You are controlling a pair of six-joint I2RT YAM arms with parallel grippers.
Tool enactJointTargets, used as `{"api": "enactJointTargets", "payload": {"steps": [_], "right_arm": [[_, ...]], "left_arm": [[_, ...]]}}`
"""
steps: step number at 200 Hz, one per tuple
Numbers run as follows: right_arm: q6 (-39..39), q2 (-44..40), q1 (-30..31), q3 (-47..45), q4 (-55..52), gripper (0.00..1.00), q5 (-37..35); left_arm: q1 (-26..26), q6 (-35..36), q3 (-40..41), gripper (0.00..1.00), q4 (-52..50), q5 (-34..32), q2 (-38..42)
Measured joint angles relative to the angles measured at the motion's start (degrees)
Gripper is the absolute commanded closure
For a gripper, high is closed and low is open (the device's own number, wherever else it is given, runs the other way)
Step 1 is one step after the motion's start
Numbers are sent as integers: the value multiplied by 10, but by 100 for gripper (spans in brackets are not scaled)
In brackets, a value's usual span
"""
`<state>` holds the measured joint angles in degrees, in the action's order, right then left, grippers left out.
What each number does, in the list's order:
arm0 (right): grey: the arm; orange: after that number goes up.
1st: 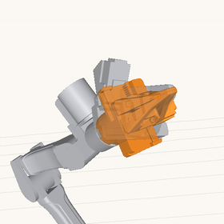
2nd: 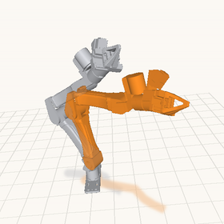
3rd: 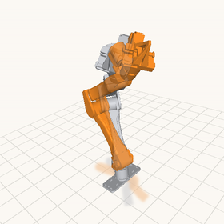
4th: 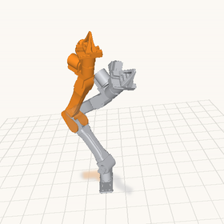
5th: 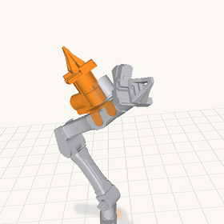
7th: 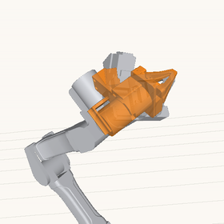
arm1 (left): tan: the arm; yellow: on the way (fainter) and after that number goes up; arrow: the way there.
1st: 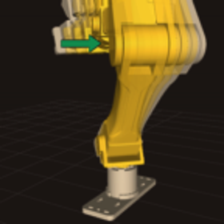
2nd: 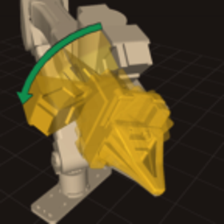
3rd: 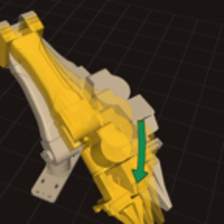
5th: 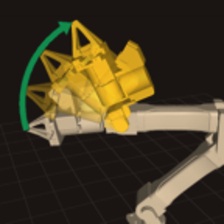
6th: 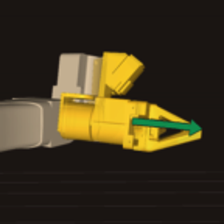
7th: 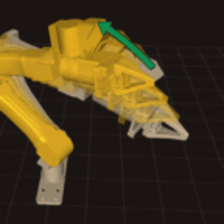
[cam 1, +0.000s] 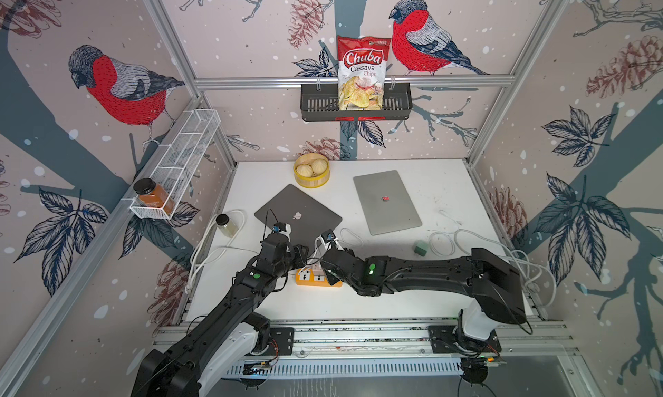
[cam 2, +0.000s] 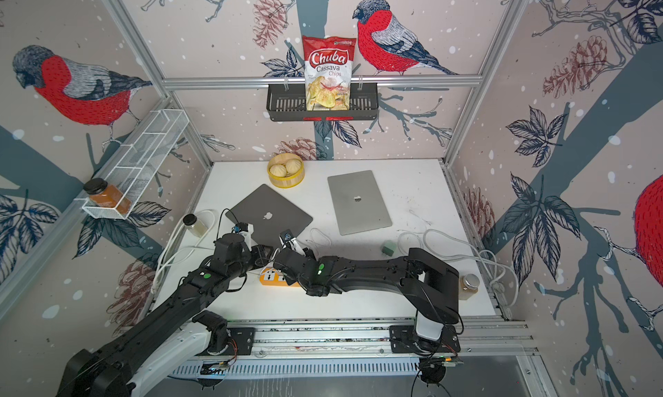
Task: Unplug the laptop charger
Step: Remove the charging cable from the plug.
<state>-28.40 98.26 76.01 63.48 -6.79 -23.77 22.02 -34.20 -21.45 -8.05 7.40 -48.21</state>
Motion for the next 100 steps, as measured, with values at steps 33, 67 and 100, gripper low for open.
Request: {"api": "enactJointTargets", "payload": {"steps": [33,67,100], "right_arm": [[-3,-8,8,-14,-4,48,-2],[-15,-39,19,-40,-14,48,-10],[2,-61,36,-66,11,48,-11]], "left_arm": [[1,2,23,60,28,17,20],[16,-3,22,58,29,35,11],[18,-5,-46,54,-25,0,7]]}}
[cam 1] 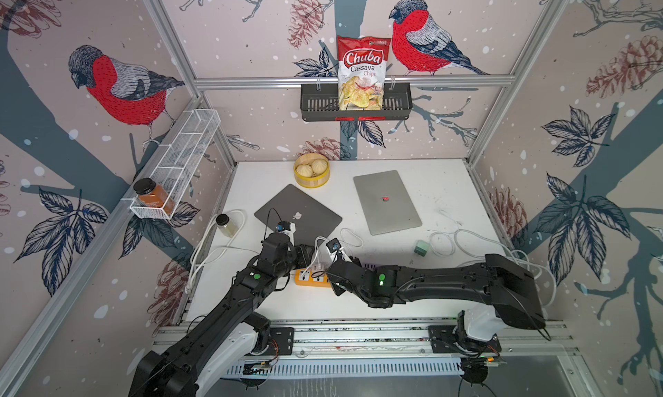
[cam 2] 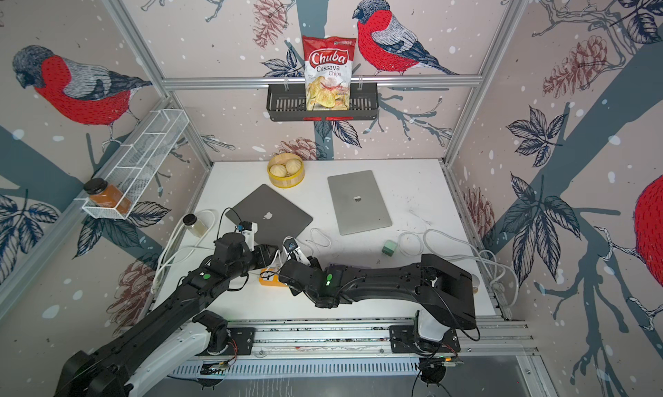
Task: Unplug the laptop charger
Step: Remove the charging cable from the plug.
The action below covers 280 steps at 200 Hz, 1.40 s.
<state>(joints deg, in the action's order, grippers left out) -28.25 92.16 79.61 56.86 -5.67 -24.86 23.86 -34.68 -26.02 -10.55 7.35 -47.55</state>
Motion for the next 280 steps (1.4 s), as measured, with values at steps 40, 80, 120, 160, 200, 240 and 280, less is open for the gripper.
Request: {"api": "enactJointTargets", "payload": {"steps": [40,80,120,160,200,240,280], "right_arm": [[43,-2,-7,-12,28,48,26],[80,-28,-31,-31,52,48,67],[120,-30,-51,-37,62,49,105],[147,-26,-79,-36,80,50,135],[151,-19,-87,-32,85,50,160],[161,-26,-103,-48,87,50,177],[170,-32,-104,-46,90,51,195]], "left_arm": [[0,0,-70,56,-72,-100,59],[6,-36,-76,67,-149,-117,138],[11,-95,-72,67,-221,-68,213],[14,-116,-60,38,-272,-24,240],[23,-129,-25,37,-308,-10,273],[66,-136,-23,11,-325,-12,297],[90,-144,-25,4,-327,-14,252]]}}
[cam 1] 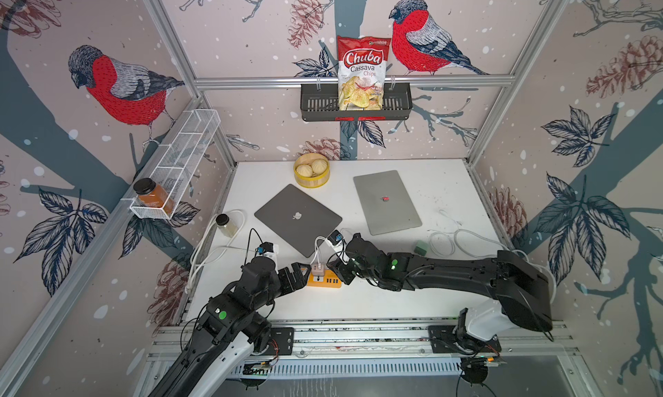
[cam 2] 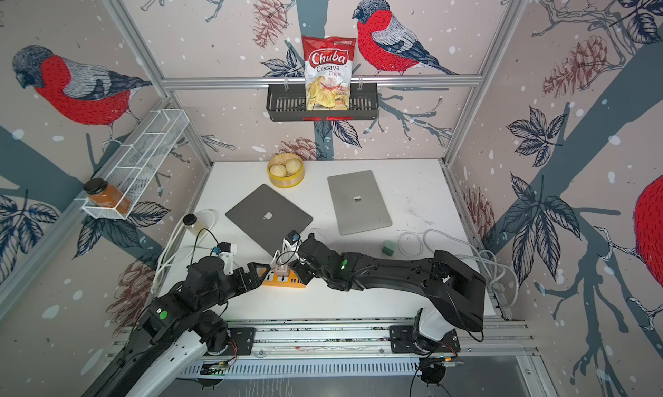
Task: Unplug the laptop charger
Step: Remove the charging cable from the plug.
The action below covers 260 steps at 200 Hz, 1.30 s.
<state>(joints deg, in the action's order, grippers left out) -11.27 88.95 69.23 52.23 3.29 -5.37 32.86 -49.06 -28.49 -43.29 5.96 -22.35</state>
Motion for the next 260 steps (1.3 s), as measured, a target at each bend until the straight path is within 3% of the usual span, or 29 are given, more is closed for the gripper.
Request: {"api": "enactJointTargets", "payload": {"steps": [74,118,137,162,178,222,260], "right_arm": [[7,19,-15,2,13,51,17],[22,23,-18,9,18,56,40],[25,32,-19,15,22,56,45],[34,36,-17,16,23,56,54],[37,33,-16,8,27,56,58],[38,13,-17,-19,36,56,63],[39,23,-17,-17,42,57,71]], "left_arm": [[70,-26,-15,4,-24,-62,-61],[82,-66,-17,3,-27,-110,-71],[132,-93,-4,3,-6,-140,-100],[227,-140,-9,3,12,-210,-194],[255,-166,-19,4,15,-255,-223],[269,-200,7,6,18,-346,-135],[265,-194,52,16,23,-364,-80]]}}
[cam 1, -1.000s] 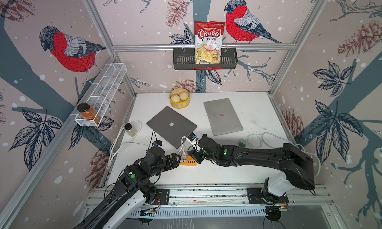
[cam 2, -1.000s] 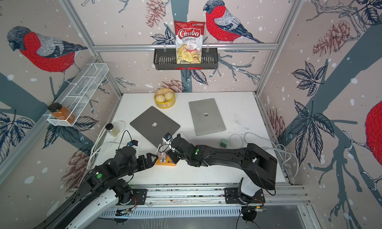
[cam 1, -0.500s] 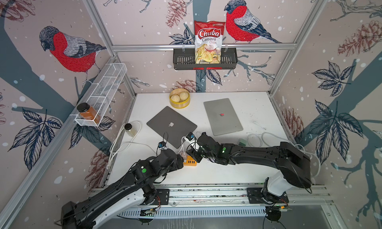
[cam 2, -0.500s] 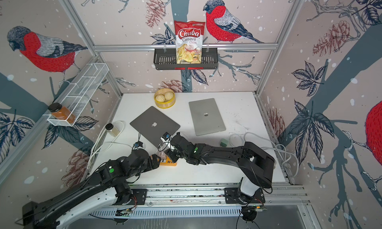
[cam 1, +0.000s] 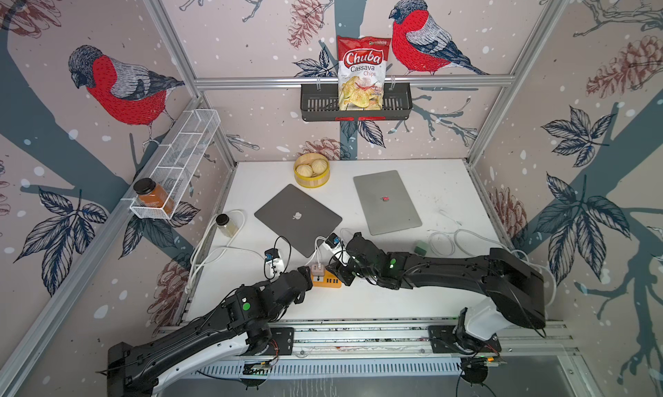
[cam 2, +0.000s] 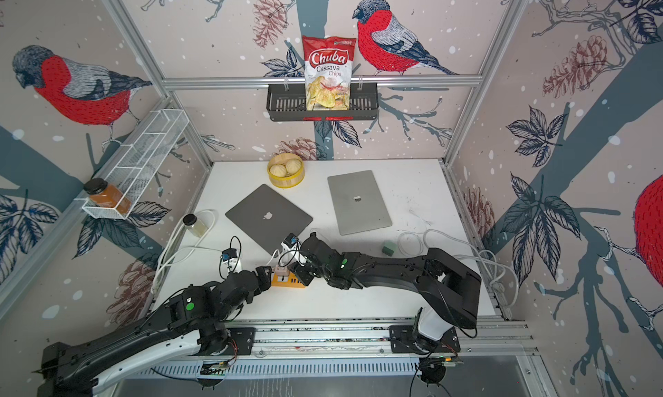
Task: Unplug the laptop charger
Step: Remove the charging cable from the plug.
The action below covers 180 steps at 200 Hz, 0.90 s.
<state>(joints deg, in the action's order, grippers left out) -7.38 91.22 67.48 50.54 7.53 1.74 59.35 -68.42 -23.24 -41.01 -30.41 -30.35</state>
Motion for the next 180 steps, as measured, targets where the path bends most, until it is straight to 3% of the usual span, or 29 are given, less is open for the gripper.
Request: {"api": "enactJointTargets", "payload": {"steps": [180], "right_arm": [[27,57,17,36,25,62,16]], "left_arm": [[-48,65,92,22,152,63,16]]}}
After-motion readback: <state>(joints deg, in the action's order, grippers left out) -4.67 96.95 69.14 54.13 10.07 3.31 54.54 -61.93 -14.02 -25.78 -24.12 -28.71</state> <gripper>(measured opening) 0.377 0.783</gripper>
